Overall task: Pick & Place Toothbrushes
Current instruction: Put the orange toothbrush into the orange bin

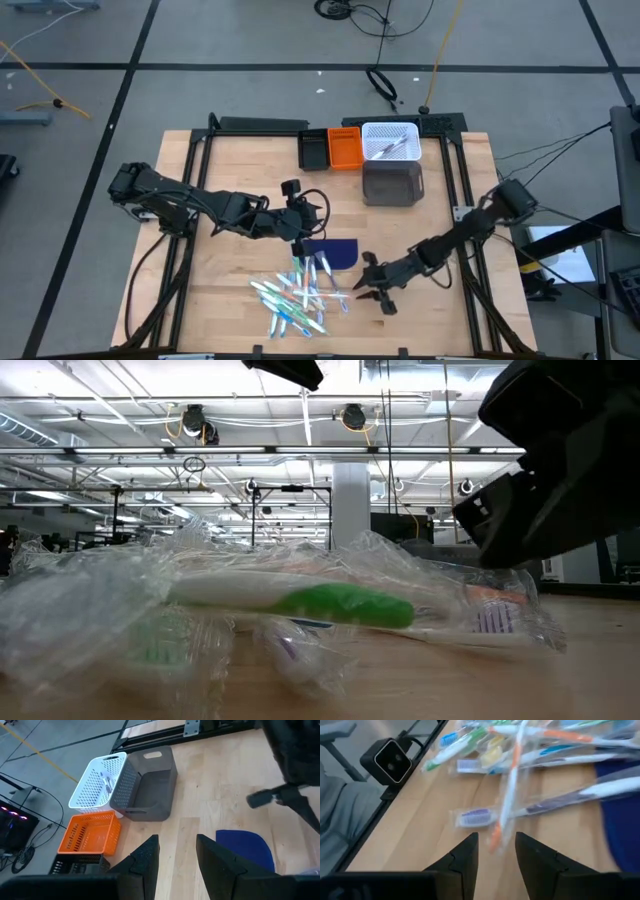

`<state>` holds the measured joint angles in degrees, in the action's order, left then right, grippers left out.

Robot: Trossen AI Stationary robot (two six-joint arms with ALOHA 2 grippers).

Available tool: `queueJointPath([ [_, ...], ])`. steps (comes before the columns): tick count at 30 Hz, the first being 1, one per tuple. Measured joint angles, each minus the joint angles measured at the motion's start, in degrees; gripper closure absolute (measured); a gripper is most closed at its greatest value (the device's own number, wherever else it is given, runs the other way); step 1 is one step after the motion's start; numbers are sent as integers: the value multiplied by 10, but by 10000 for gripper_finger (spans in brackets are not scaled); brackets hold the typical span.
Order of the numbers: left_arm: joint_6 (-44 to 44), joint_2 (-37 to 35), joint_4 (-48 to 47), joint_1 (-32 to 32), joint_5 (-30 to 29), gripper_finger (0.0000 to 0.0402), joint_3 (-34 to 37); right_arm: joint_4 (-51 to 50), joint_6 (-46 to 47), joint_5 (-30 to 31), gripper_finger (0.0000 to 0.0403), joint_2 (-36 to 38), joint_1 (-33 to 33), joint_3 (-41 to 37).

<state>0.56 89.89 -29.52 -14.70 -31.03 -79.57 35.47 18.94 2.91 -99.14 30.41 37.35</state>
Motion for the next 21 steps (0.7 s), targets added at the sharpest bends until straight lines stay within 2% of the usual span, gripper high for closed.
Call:
queueJointPath([
  [7,5,0,-8,0,0,270,0,-3,-2,-1,282,-59,5,51],
  [12,15,0,-15,0,0,270,0,-55,0,2,282,-60,5,71],
  [17,18,0,-22,0,0,270,0,-57,4,3,283,-60,5,77],
  [21,19,0,-22,0,0,270,0,-62,12,3,304,-60,5,77],
])
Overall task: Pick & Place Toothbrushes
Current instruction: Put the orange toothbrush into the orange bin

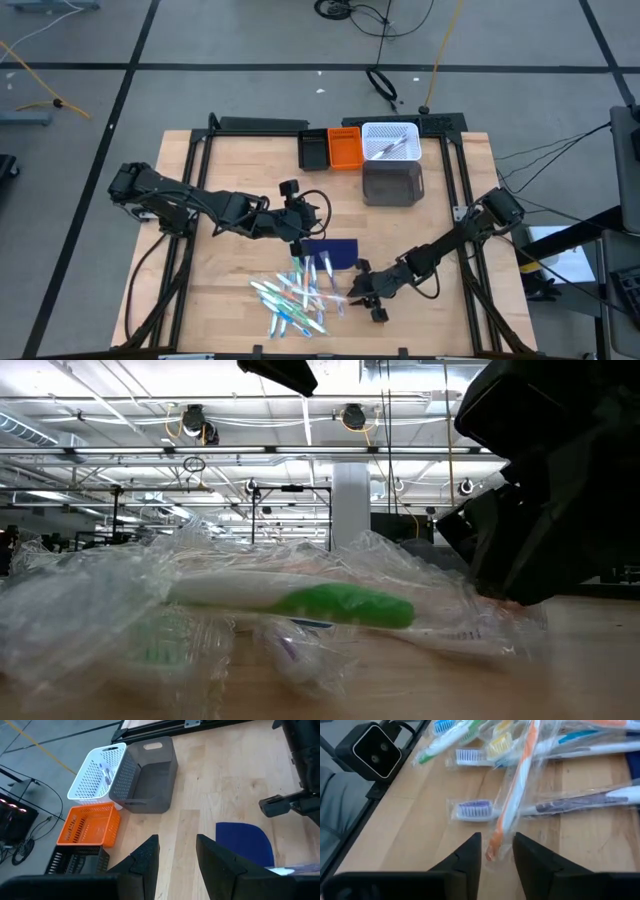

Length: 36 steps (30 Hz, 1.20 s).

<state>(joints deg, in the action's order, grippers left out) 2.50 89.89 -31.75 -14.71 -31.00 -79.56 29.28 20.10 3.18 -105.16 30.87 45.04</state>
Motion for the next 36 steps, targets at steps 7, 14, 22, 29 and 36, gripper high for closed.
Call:
queueJointPath([
  [7,0,0,0,0,0,270,0,-27,2,-2,395,0,0,0],
  [14,0,0,2,0,0,270,0,-32,-26,17,402,27,0,0],
  [22,3,0,11,0,0,270,0,-197,-64,143,402,158,-4,0],
  [29,16,0,32,2,51,270,0,-287,-100,194,403,273,-36,0],
  [36,17,6,18,6,150,270,0,-308,-129,158,403,305,-84,0],
])
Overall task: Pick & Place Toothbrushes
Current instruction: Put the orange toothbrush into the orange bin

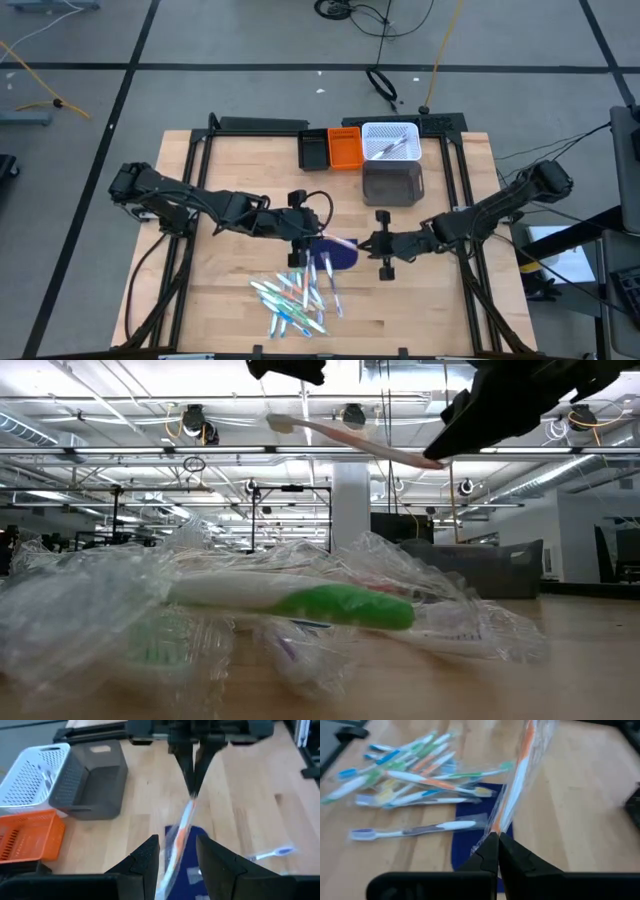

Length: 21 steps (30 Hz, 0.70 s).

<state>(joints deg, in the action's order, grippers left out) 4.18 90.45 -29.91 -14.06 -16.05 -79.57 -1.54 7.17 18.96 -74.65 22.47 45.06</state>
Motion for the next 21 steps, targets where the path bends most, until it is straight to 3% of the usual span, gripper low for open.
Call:
queueJointPath([
  [12,-15,47,-44,9,25,270,1,5,-21,-41,403,0,-30,8],
  [21,-49,84,-41,20,0,270,0,17,-34,-45,403,0,-34,11],
])
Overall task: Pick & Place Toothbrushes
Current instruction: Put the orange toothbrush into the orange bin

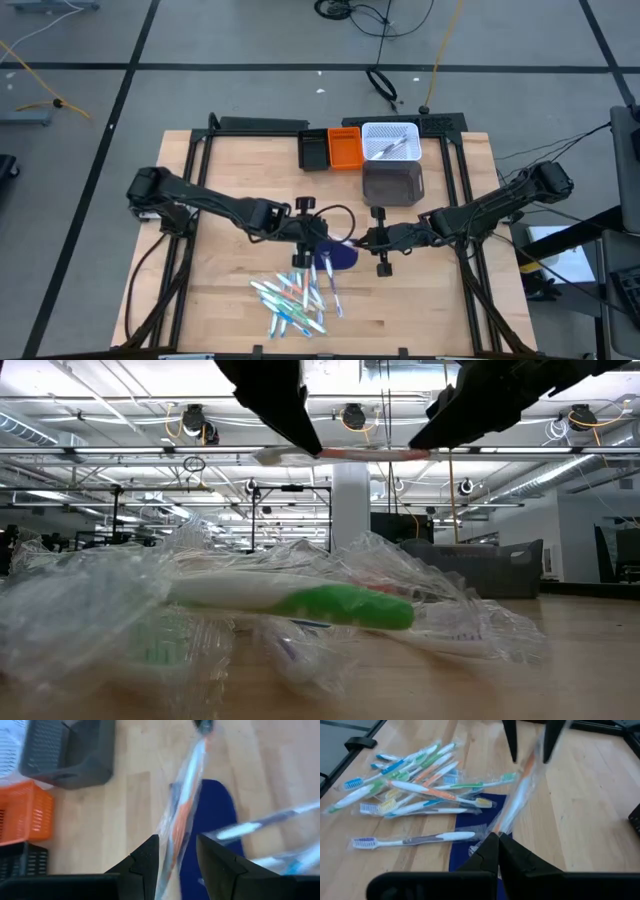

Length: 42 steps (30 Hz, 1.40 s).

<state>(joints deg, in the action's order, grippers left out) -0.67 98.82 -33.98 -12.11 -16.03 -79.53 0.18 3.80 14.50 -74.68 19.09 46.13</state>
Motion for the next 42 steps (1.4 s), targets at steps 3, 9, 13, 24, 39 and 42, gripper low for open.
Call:
queueJointPath([
  [3,-12,11,-6,1,-6,270,0,-1,0,2,403,0,0,0],
  [9,-9,19,-18,2,-25,318,-1,2,-1,2,403,0,0,0],
  [13,-5,18,-28,1,-21,387,-1,4,-2,9,403,1,-1,0],
  [24,29,17,-25,0,-51,397,0,5,-2,22,390,1,0,0],
  [39,115,-22,-23,61,-156,398,-1,-6,19,63,261,2,2,0],
  [42,121,-23,9,97,-155,398,-1,-11,27,63,258,2,13,0],
])
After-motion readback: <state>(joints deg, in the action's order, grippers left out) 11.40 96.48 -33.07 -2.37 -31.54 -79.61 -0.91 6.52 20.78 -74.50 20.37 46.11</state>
